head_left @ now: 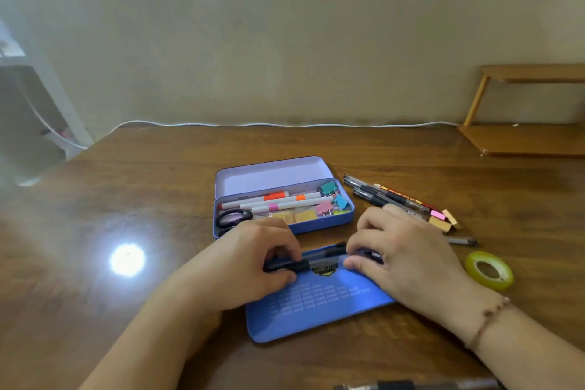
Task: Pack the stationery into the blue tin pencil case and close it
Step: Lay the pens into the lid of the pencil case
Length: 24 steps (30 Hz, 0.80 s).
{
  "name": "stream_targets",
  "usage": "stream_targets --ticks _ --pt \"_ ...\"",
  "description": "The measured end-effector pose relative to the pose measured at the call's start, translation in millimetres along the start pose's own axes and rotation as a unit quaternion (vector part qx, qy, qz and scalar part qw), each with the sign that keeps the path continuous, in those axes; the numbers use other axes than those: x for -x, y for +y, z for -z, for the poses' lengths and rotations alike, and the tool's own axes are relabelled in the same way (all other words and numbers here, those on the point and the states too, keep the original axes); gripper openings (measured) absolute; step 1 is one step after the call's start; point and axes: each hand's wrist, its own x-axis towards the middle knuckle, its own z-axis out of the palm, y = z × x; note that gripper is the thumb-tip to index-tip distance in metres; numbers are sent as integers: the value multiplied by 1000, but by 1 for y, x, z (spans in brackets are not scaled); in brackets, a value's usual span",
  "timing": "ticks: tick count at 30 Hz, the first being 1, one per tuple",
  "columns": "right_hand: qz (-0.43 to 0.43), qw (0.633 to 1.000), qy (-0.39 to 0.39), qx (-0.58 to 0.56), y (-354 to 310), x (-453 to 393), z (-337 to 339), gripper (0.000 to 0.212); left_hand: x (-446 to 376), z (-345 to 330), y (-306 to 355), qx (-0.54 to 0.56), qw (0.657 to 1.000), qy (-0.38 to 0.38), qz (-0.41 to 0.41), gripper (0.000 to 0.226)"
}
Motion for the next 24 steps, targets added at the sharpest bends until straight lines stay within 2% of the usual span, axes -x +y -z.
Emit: stream_targets --ticks 4,7,9,11,13,15,17,19,21,23,24 --pt "-107 993 37 -19 29 5 16 24 1 0 1 -6 1000 9 9 18" --pt "-181 979 -70 62 54 16 31 22 2 -1 1 -18 1000 13 4 18" --pt "-203 973 -95 49 57 18 30 16 2 -1 2 -22 1000 15 1 17" --pt "-212 973 -76 42 55 16 25 3 2 -1 1 -23 999 23 -1 13" --pt "-228 972 -31 46 54 14 24 10 2 -3 2 -26 999 32 2 10" --pt "-220 973 48 41 53 16 27 17 2 -5 2 -30 999 44 2 8" --pt "-173 981 88 -16 44 17 29 19 3 -5 2 -28 998 50 1 8" --pt "-106 987 67 -99 30 16 27 21 3 -4 2 -28 999 45 -2 10" --pt "-70 981 50 -172 17 15 23 38 2 -2 2 -26 999 35 -9 12" --pt "-92 942 74 -314 4 13 28 55 3 -1 2 -22 999 31 -17 16" --pt "-107 900 89 -413 -3 13 33 61 3 -1 3 -20 999 39 -21 18"
